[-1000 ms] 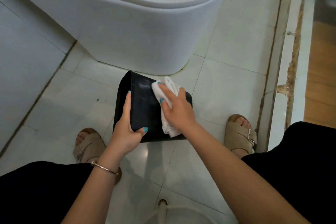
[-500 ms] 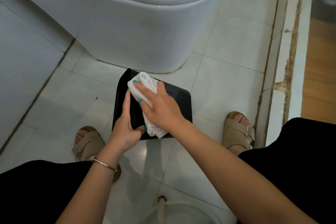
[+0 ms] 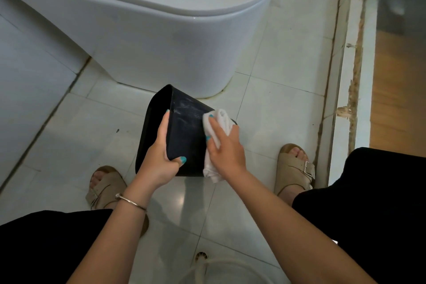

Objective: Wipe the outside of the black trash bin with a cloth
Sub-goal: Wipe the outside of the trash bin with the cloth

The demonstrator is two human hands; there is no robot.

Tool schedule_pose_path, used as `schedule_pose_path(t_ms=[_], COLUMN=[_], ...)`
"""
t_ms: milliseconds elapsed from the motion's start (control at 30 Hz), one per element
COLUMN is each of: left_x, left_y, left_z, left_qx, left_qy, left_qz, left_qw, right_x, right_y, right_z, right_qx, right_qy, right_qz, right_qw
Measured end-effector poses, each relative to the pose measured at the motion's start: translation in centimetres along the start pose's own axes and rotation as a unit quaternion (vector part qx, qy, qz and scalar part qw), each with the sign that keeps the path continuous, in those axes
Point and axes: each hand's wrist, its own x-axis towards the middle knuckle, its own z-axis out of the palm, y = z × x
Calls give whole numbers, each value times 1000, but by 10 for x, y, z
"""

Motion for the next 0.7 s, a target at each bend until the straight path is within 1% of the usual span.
schedule_pose_path(t_ms=[133,233,300,467,533,633,700], left_x=[1,0,-1,-4,-8,-21,-29], left_y=[-7,-6,-5,-4,-7,-17,-22], left_z=[-6,-4,-3,-4,-1,2,2], left_qx=[-10,-13,-17,2,19,51,79], left_qy=[-8,-6,3,8,35,108,103], left_qz=[-5,-6,-11,-8,2,11,10], left_qw=[1000,1000,1000,1000,999,993,991], right_x=[0,2,3,-8,-9,-7,-5], right_y=[-28,-14,6,46,47,43,42], right_z=[-2,-4,-3,0,2,5,6], right_qx=[-24,-23,-23,-5,4,52,110], right_qy=[-26,-31,-27,-27,-20,-14,-13], right_qz=[-130,-165,-145,-32,-19,-18,-11], right_qw=[991,986,989,999,1000,998,994])
